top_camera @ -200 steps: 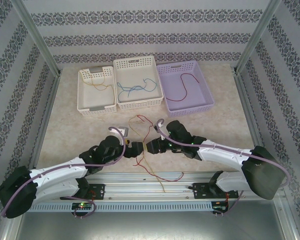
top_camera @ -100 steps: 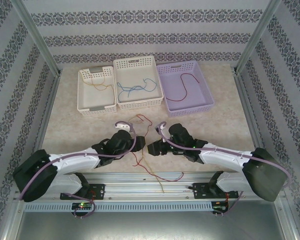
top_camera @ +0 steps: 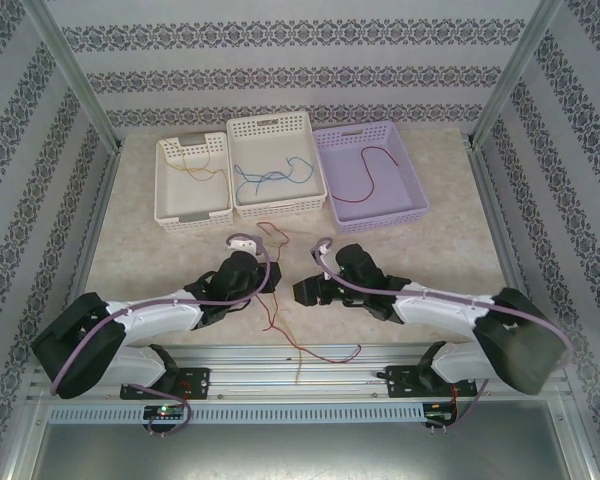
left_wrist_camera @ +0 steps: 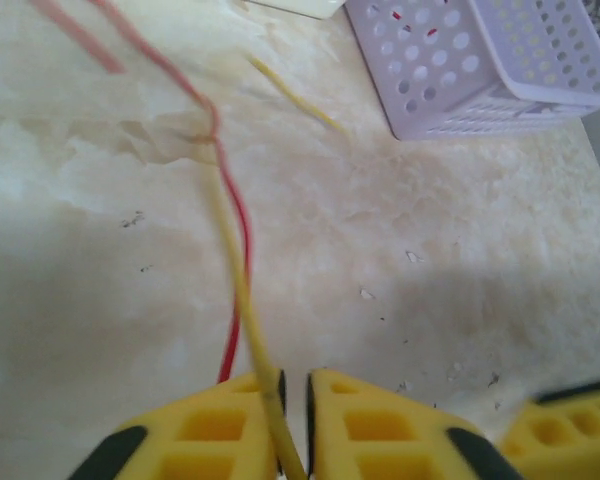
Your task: Untangle the cables
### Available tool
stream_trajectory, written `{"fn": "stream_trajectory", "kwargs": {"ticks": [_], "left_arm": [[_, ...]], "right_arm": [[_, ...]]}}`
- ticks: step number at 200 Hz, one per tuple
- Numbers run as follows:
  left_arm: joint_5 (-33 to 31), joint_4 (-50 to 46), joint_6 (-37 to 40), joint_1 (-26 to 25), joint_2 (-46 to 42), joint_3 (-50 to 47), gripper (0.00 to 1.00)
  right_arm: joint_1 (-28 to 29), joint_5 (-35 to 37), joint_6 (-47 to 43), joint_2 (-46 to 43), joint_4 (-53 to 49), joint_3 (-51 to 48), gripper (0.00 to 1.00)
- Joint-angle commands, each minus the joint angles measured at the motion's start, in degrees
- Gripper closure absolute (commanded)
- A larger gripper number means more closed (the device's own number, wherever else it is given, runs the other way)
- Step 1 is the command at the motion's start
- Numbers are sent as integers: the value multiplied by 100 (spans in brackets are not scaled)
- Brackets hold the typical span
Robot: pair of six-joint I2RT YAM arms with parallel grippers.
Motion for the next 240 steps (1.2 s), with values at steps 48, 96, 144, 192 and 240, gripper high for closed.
{"fn": "stream_trajectory", "kwargs": {"ticks": [48,96,144,192,240], "left_arm": [[211,237,47,40,-548,-214,100],[328,532,106,40,-1125,-456,100],[553,745,184,40,-1396,-534,100],[691,1089,228,39,-1375,-591,100],[794,1364,252,40,-1338,-593,100]], "right_arm": [[-487,-358,1978,1690,2609,426,41],[-413,-825,2346,2200,3871,567,40],[-152,-980,2686,3020,4560,895,39],[45,-1145,3491,3950,5847,1183,38],[393,-1076,3145,3976,5201,1459,41]]}}
